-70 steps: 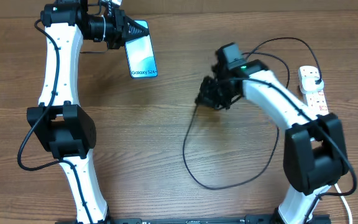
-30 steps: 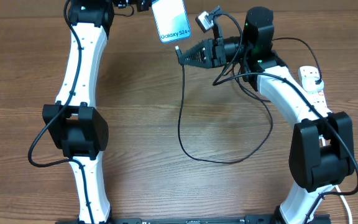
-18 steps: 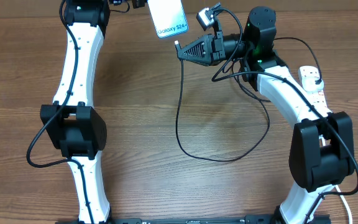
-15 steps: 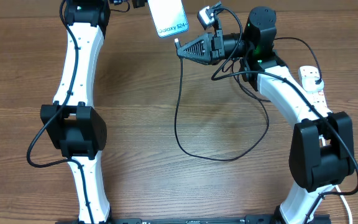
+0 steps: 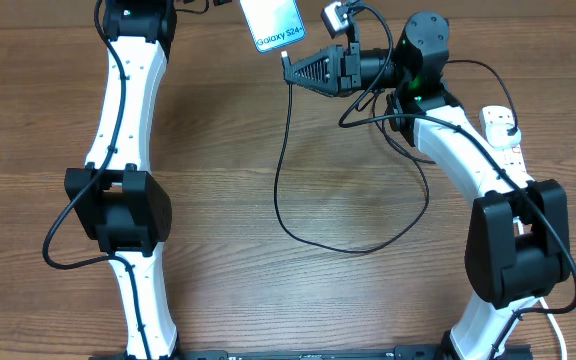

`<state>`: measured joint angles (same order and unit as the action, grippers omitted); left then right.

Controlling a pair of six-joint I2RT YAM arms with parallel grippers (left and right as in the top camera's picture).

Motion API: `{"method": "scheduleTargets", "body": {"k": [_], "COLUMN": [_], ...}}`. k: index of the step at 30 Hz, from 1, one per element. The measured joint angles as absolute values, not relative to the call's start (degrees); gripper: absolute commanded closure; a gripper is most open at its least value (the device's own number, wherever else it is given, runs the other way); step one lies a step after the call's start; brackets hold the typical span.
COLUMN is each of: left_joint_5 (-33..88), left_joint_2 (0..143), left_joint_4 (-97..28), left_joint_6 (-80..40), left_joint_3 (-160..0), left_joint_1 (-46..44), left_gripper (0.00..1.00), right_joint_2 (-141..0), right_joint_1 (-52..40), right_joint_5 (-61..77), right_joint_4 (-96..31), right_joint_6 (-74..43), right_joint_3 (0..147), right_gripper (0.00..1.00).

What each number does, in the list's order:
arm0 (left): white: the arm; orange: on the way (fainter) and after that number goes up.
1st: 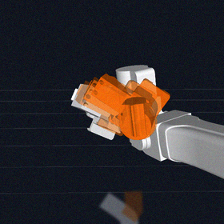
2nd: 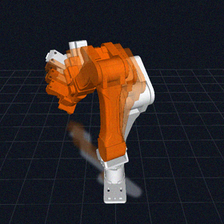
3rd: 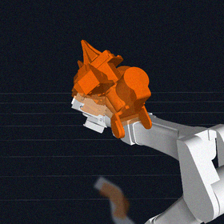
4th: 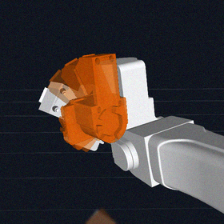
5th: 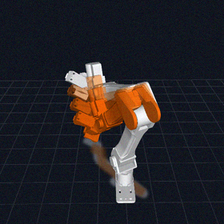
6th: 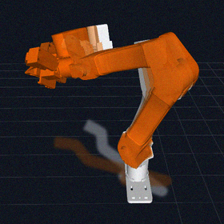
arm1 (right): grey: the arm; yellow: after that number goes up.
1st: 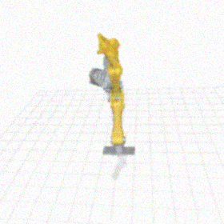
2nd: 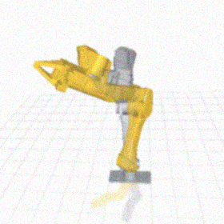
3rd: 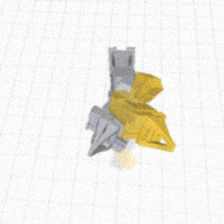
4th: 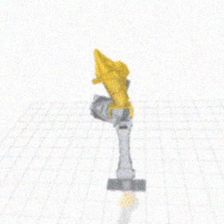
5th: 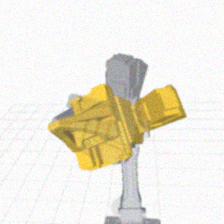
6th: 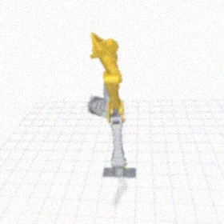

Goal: Plug charger to phone and switch on socket

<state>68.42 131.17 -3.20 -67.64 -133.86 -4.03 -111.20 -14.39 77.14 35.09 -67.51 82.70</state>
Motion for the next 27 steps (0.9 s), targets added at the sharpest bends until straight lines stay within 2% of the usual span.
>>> {"method": "scheduleTargets", "body": {"k": [27], "left_joint_5": [71.6], "left_joint_2": [131.2], "left_joint_4": [-3.2], "left_joint_6": [-70.6], "left_joint_3": [-133.9], "left_joint_1": [-4.1], "left_gripper": [0.96], "right_joint_2": [-111.2], "right_joint_1": [-14.4], "right_joint_5": [76.0], "right_joint_4": [35.1], "right_joint_6": [-67.5], "right_joint_3": [82.7], "right_gripper": [0.96]}}
